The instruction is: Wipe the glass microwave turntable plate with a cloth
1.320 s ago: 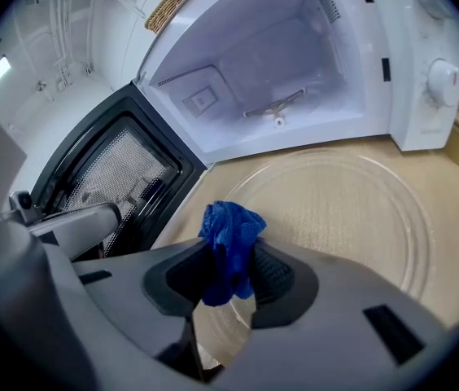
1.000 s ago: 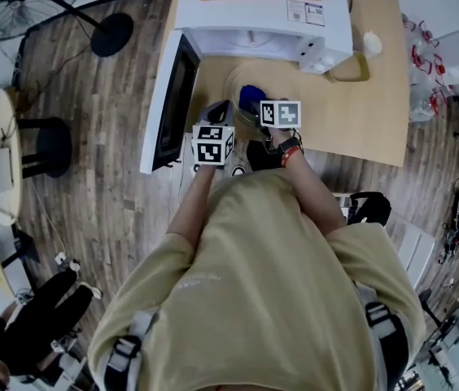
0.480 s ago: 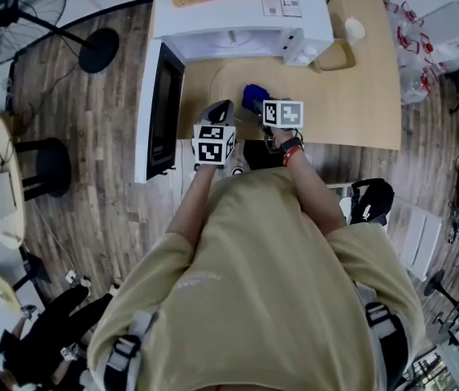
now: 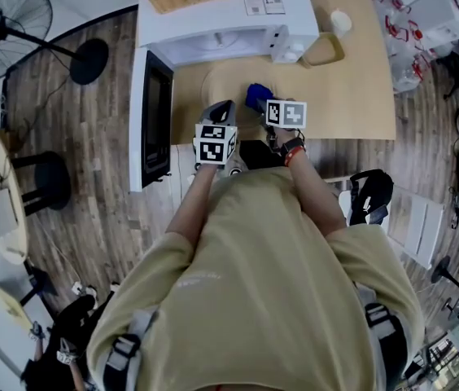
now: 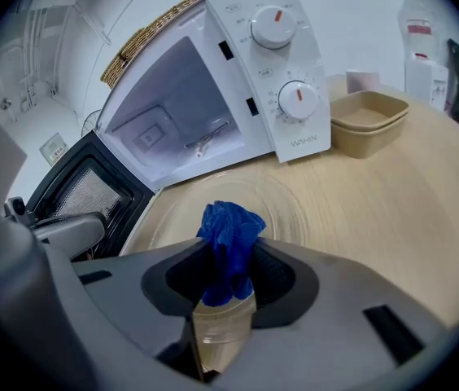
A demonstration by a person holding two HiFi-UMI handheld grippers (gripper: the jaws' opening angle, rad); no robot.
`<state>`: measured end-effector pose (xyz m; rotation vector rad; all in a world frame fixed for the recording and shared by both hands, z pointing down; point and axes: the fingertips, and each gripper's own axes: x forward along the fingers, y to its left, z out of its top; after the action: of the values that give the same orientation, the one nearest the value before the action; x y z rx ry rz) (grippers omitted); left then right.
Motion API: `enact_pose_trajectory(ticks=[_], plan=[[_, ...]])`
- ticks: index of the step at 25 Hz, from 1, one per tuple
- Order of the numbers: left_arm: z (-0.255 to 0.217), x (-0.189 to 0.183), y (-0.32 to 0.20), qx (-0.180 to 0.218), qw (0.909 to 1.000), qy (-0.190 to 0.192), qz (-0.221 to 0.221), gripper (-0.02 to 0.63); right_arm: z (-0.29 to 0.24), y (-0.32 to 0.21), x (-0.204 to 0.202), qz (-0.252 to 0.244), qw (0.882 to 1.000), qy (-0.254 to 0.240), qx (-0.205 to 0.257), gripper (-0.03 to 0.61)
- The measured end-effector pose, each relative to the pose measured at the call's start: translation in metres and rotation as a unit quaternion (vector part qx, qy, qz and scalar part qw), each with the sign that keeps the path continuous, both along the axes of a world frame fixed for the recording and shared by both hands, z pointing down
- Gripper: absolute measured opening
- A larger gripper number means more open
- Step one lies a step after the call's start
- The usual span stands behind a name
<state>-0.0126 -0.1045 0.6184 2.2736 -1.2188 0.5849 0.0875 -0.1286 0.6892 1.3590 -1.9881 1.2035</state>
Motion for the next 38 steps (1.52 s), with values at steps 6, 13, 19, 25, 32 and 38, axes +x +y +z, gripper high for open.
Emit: enact_pose_trajectory(ticks=[6, 13, 19, 25, 32, 38], plan=[[0.003, 0.009, 0.0, -0.002, 0.9999, 0.004, 0.011, 0.009, -0.001, 0.002, 0.02, 0.025, 1.0, 0.01, 0.005, 0.138], [0.001, 0.024, 0.003, -0.001, 0.9996, 0.006, 0.029, 0.009, -0.004, 0.006, 0.049, 0.061, 0.998, 0.029, 0.008, 0.137], [0.002, 0.028, 0.008, -0.003, 0.9994, 0.006, 0.034, 0.009, -0.003, 0.012, 0.063, 0.082, 0.996, 0.031, 0.009, 0.138], [-0.001, 0.018, 0.018, 0.002, 0.9997, 0.002, 0.025, 0.009, -0.007, 0.013, 0.058, 0.085, 0.996, 0.031, 0.021, 0.137], [-0.003, -0.017, 0.029, 0.002, 0.9997, -0.003, -0.026, 0.009, -0.028, 0.007, -0.001, 0.026, 0.998, -0.024, 0.056, 0.135], [0.0, -0.056, 0.041, -0.003, 0.997, -0.009, -0.077, 0.009, -0.028, 0.014, -0.07, -0.05, 0.995, -0.073, 0.04, 0.132]])
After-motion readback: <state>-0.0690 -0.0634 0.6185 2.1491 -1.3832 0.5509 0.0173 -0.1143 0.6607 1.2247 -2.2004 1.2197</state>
